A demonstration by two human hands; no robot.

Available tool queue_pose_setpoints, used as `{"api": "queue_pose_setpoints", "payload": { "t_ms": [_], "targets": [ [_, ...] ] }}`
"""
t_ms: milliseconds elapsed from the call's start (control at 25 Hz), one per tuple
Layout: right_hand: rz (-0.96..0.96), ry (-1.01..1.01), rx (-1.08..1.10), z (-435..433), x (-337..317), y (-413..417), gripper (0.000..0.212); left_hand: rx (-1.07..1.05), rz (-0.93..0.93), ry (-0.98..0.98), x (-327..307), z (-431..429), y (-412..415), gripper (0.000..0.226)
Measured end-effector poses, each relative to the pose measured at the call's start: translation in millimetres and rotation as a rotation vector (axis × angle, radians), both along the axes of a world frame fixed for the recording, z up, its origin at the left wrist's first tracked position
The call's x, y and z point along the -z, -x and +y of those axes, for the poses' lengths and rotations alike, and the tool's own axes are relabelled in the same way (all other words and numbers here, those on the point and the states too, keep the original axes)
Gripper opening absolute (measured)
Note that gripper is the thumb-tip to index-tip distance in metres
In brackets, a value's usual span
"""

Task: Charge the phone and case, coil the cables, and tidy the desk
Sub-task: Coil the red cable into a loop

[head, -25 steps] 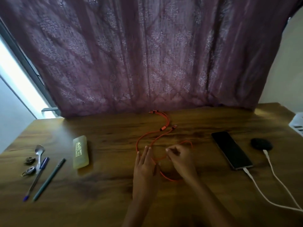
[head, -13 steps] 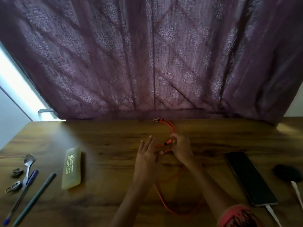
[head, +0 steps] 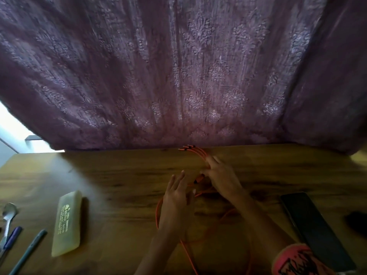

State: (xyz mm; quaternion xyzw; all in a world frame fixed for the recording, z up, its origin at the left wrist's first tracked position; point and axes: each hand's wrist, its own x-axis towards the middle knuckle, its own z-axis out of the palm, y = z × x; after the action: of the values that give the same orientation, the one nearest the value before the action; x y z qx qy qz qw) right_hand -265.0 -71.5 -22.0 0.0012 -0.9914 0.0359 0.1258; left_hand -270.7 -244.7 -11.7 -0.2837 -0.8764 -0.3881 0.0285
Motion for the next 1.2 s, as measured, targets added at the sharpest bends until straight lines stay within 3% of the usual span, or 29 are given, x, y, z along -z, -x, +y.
{"api": "queue_pose_setpoints", "payload": {
  "t_ms": [80, 200, 360, 480, 600, 640, 720, 800, 840, 920, 1040, 1200],
  "targets": [
    [0.079, -0.022, -0.027, -5.2, -5.5, -8.2, 0.025, 0.058, 0.091, -0.045, -7.9, -0.6, -0.1, 0.045],
    [0.172, 0.026, -0.055, -15.9, -14.7, -25.6, 0.029, 0.116, 0.222, -0.044, -23.2, -3.4, 5.2, 0.072],
    [0.383, 0.26, -0.049, -34.9, -44.4, -60.3, 0.038, 0.233, 0.493, 0.097, -64.4, -12.7, -0.9, 0.061],
    [0.503, 0.576, -0.046, -53.3, -80.0, -95.2, 0.028, 0.163, 0.736, 0.223, -100.3, -22.2, -17.9, 0.062],
    [0.621, 0.707, -0.018, -65.8, -101.9, -120.9, 0.01, 0.039, 0.92, 0.297, -121.9, -33.4, -30.3, 0.056],
    [0.639, 0.718, 0.001, -69.2, -105.9, -127.7, 0.005, -0.007, 0.939, 0.312, -126.3, -38.8, -34.9, 0.057],
    [0.638, 0.786, 0.061, -75.0, -111.0, -140.1, 0.015, -0.033, 0.903, 0.325, -128.1, -49.9, -40.5, 0.065],
    [0.599, 0.865, 0.117, -81.7, -116.9, -154.8, 0.031, 0.05, 0.785, 0.241, -124.4, -63.2, -50.8, 0.05],
    [0.589, 0.887, 0.134, -84.7, -120.6, -160.8, 0.036, 0.11, 0.623, 0.146, -125.3, -70.7, -57.5, 0.031],
    [0.618, 0.898, 0.163, -92.1, -129.1, -172.1, 0.035, 0.236, 0.098, -0.029, -130.5, -83.6, -73.0, 0.004],
    [0.68, 0.855, 0.216, -102.1, -138.9, -181.6, 0.022, 0.305, -0.488, -0.245, -131.4, -96.5, -98.8, 0.02],
    [0.747, 0.813, 0.278, -111.4, -138.0, -190.3, 0.011, 0.408, -0.957, -0.474, -141.9, -118.3, -121.3, 0.039]
  ]
}}
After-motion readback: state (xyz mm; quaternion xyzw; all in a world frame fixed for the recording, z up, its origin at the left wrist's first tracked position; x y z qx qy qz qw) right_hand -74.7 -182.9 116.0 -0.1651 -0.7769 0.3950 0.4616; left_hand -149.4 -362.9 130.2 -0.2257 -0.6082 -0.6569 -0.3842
